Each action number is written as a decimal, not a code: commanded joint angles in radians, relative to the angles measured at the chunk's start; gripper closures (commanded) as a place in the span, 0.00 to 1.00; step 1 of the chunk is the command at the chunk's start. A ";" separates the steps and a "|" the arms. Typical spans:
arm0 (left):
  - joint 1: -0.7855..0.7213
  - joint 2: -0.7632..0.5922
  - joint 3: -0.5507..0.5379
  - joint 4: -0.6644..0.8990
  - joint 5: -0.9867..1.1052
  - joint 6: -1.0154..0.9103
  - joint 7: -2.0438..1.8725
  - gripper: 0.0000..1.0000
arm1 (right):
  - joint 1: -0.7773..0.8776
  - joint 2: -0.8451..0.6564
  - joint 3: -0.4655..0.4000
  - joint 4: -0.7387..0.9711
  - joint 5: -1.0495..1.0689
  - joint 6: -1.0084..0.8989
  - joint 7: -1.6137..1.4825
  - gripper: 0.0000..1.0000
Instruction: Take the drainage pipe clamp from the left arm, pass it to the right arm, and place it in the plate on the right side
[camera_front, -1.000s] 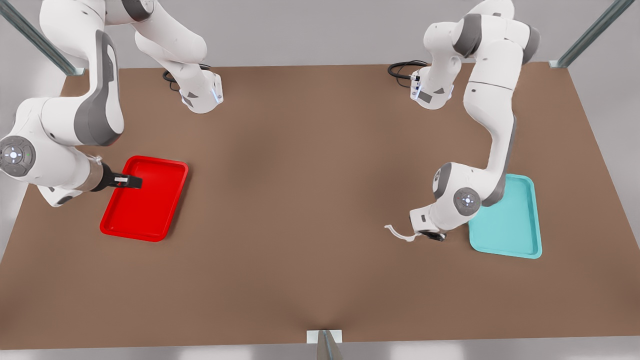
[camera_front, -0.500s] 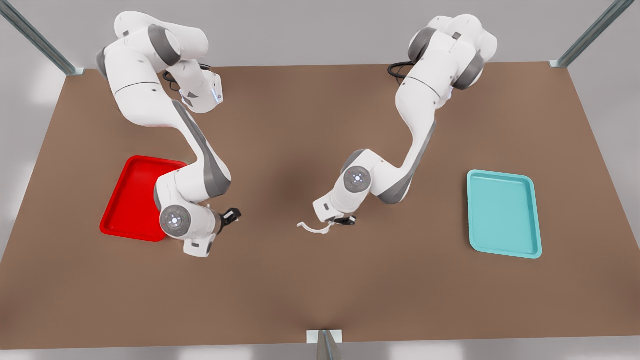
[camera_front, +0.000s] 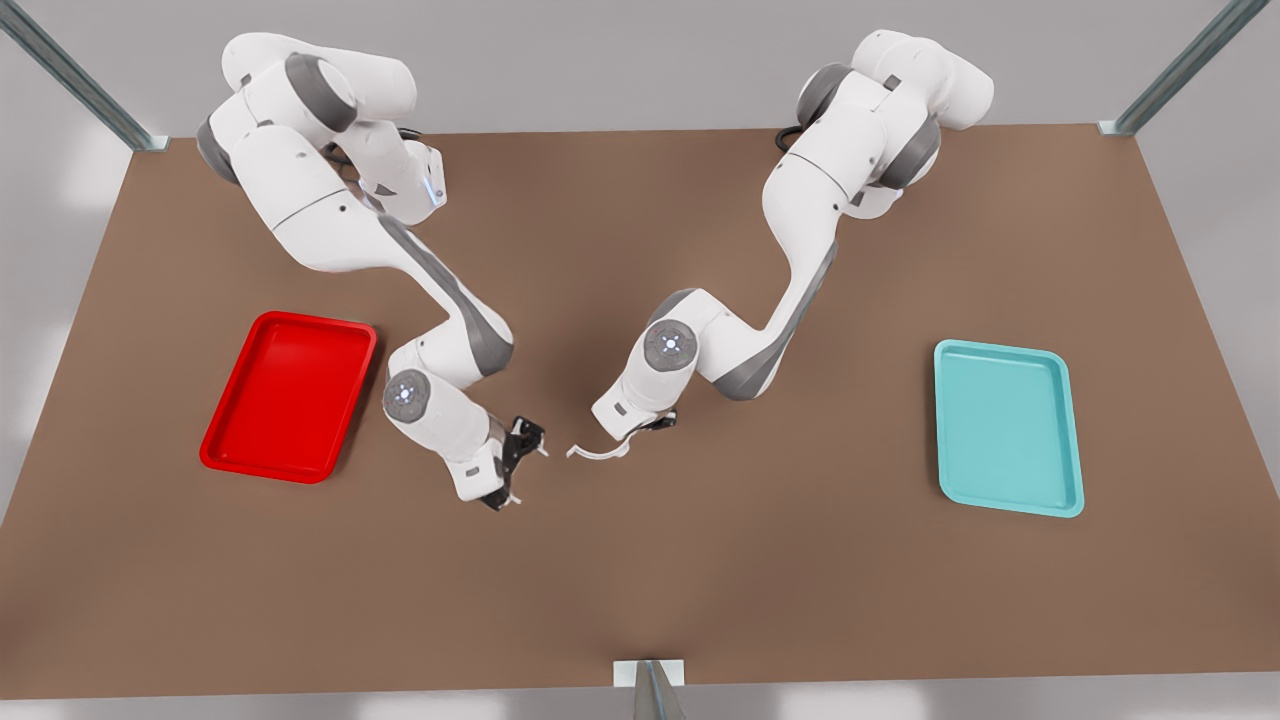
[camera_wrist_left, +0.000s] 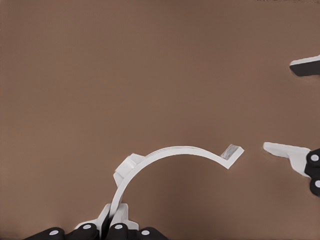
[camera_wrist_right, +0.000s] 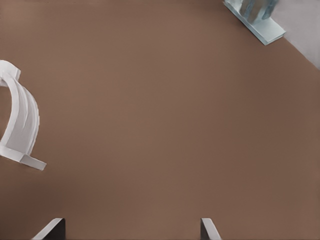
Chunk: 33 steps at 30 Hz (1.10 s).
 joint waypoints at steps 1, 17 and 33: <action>-0.002 -0.001 0.000 0.000 -0.004 -0.005 -0.229 0.79 | -0.040 -0.003 0.038 -0.008 0.002 0.185 -0.463 0.00; -0.003 -0.001 0.001 0.007 -0.010 0.002 -0.242 0.79 | -0.092 0.051 0.165 -0.028 -0.001 0.334 -0.656 0.00; -0.005 0.010 0.001 0.005 -0.009 0.027 -0.246 0.79 | -0.154 0.043 0.296 -0.108 0.001 0.328 -0.667 0.00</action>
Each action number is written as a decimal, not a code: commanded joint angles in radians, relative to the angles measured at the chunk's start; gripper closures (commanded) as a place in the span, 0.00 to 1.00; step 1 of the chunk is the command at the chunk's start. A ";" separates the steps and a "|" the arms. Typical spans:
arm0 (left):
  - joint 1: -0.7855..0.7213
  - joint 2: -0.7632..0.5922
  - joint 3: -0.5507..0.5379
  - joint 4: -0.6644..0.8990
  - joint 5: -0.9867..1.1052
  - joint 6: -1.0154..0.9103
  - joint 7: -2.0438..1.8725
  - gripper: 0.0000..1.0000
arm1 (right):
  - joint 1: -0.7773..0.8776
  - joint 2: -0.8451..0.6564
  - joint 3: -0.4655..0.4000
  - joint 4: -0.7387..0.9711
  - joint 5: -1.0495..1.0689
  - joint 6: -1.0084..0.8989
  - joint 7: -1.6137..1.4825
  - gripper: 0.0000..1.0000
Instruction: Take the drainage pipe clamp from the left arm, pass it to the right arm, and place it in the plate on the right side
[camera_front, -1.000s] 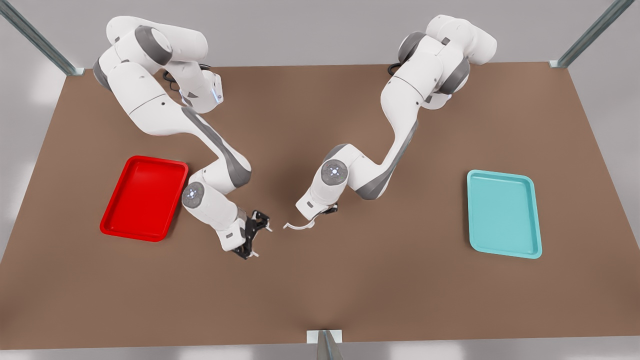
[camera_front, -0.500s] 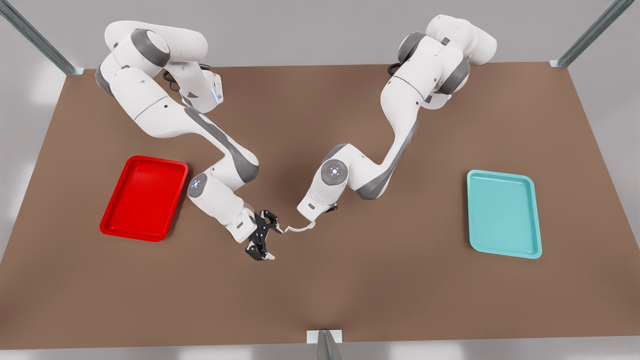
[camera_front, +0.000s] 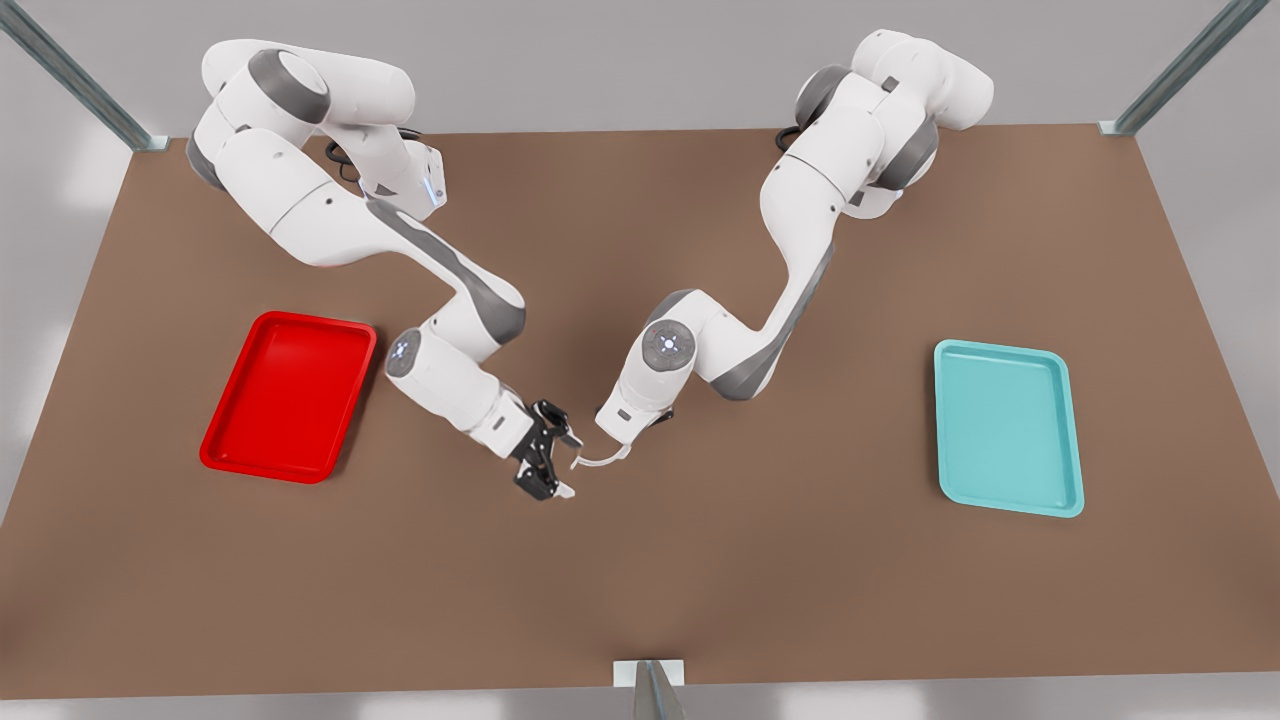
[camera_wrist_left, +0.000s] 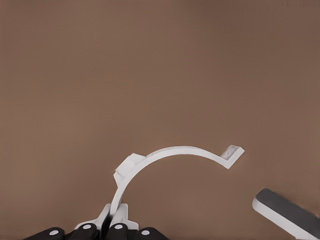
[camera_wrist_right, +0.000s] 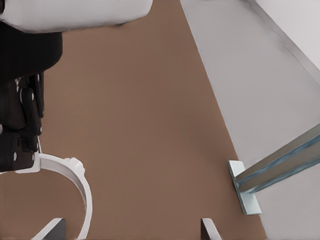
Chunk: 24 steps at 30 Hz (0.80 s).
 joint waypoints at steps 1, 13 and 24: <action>0.000 0.000 0.000 0.001 -0.001 0.010 -0.038 0.79 | -0.003 -0.001 0.012 -0.014 0.001 -0.001 -0.126 0.00; 0.000 -0.003 0.000 0.008 -0.001 0.005 -0.052 0.79 | 0.040 0.082 0.009 0.015 -0.003 0.002 -0.117 0.00; 0.000 -0.009 0.000 0.008 -0.002 -0.007 -0.052 0.79 | 0.054 0.123 -0.003 0.037 -0.008 0.004 -0.118 0.01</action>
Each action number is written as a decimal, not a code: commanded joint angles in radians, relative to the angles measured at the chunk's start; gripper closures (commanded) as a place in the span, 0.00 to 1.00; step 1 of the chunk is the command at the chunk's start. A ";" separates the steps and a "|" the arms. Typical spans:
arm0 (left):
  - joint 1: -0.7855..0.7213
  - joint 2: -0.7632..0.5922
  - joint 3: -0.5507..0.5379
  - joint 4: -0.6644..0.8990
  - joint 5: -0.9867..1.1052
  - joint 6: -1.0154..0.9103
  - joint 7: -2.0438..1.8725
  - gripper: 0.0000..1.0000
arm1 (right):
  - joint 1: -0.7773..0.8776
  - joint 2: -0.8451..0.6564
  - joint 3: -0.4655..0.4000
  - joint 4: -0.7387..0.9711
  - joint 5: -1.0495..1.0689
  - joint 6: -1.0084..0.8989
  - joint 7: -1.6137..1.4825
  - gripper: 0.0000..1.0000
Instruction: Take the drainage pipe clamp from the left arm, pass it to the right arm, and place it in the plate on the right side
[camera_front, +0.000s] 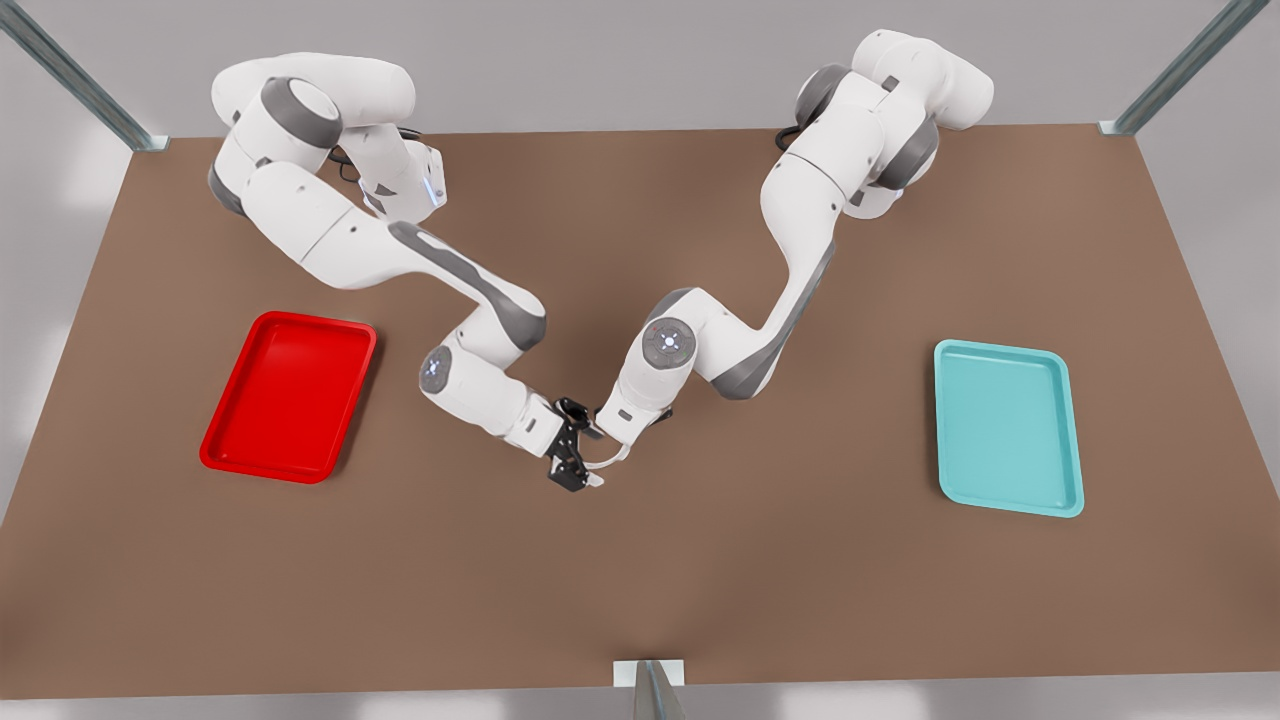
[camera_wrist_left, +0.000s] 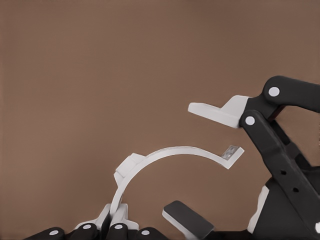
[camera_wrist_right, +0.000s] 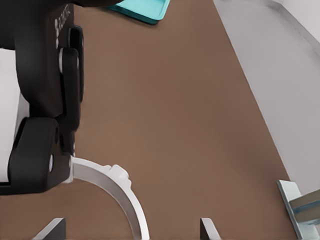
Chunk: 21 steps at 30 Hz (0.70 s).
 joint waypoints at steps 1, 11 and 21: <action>0.000 -0.003 0.000 0.001 -0.001 -0.008 -0.010 0.79 | 0.001 0.003 0.000 0.003 -0.002 0.000 -0.032 0.01; 0.001 -0.005 -0.001 0.001 -0.003 -0.010 -0.008 0.79 | 0.013 0.041 -0.010 0.025 -0.029 0.004 -0.032 0.14; 0.008 -0.014 -0.001 0.001 -0.001 -0.031 -0.005 0.00 | 0.024 0.039 -0.021 0.044 -0.025 0.015 0.002 0.79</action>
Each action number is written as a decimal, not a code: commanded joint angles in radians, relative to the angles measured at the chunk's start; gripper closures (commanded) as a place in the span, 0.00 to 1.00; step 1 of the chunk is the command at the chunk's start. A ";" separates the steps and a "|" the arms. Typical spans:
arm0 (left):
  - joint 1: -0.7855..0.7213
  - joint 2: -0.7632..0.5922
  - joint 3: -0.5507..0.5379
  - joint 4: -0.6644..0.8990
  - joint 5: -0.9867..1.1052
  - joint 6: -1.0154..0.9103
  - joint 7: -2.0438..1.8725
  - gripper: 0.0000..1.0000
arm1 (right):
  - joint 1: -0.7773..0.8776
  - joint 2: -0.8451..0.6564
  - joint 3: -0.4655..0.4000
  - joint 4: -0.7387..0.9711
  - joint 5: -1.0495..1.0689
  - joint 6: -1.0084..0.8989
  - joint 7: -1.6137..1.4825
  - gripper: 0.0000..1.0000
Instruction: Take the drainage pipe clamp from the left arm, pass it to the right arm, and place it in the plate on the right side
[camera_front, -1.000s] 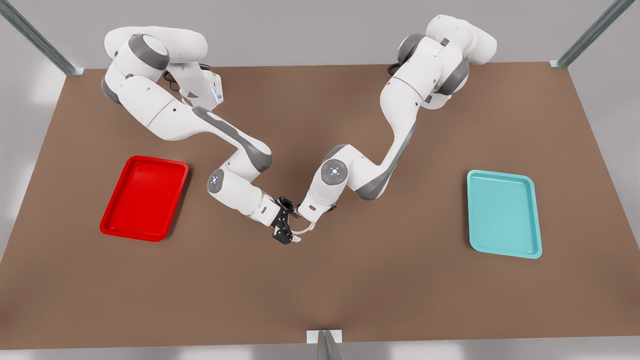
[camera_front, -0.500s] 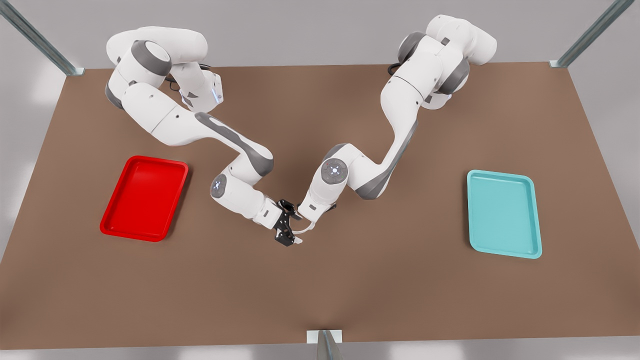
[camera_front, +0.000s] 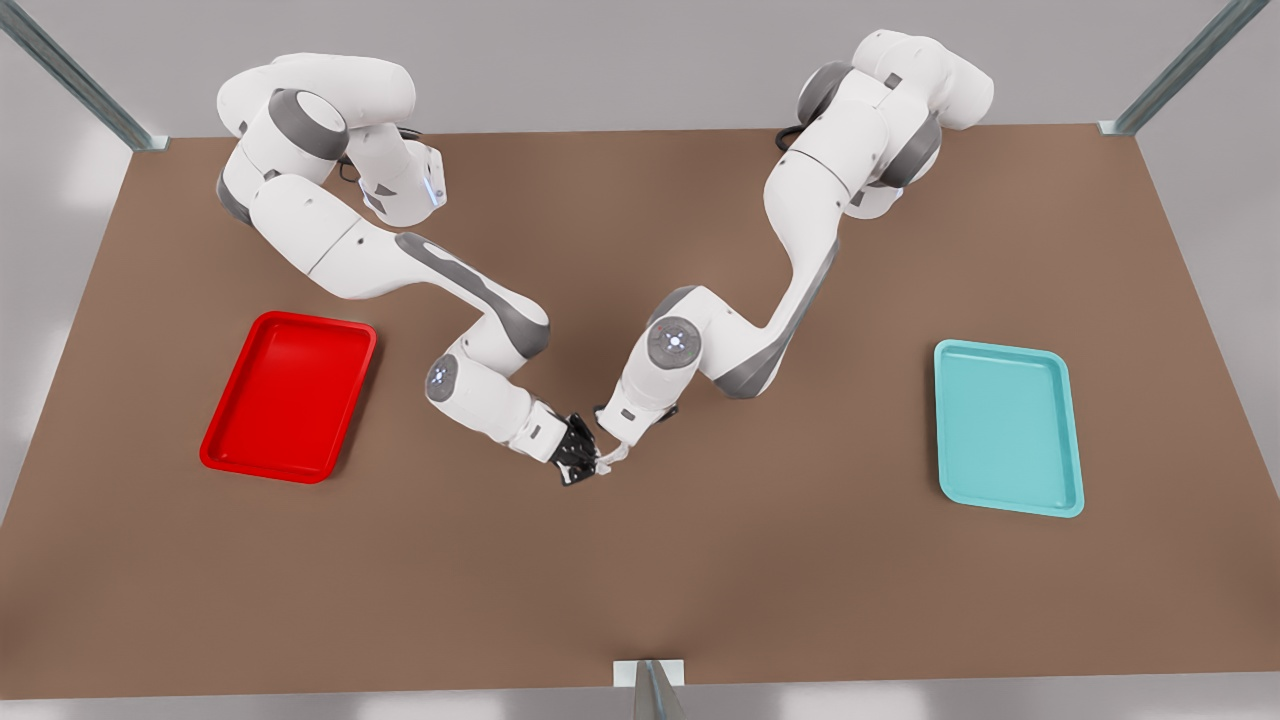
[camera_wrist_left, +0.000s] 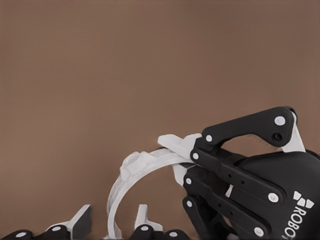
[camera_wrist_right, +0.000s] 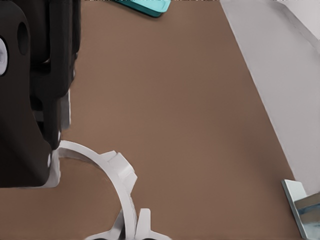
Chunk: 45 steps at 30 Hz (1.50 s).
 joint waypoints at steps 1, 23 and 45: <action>0.002 -0.002 0.001 0.001 0.027 -0.036 -0.019 0.00 | -0.001 -0.001 0.001 0.007 0.002 0.005 0.021 0.79; 0.694 -0.616 -0.057 -0.352 0.033 -0.740 0.775 0.00 | -0.824 -0.426 -0.074 -0.156 -0.234 -0.997 -0.172 0.79; 0.668 -0.455 -0.059 -0.031 0.153 -0.798 0.791 0.00 | -0.765 -0.448 -0.085 -0.236 -0.227 -0.812 0.270 0.00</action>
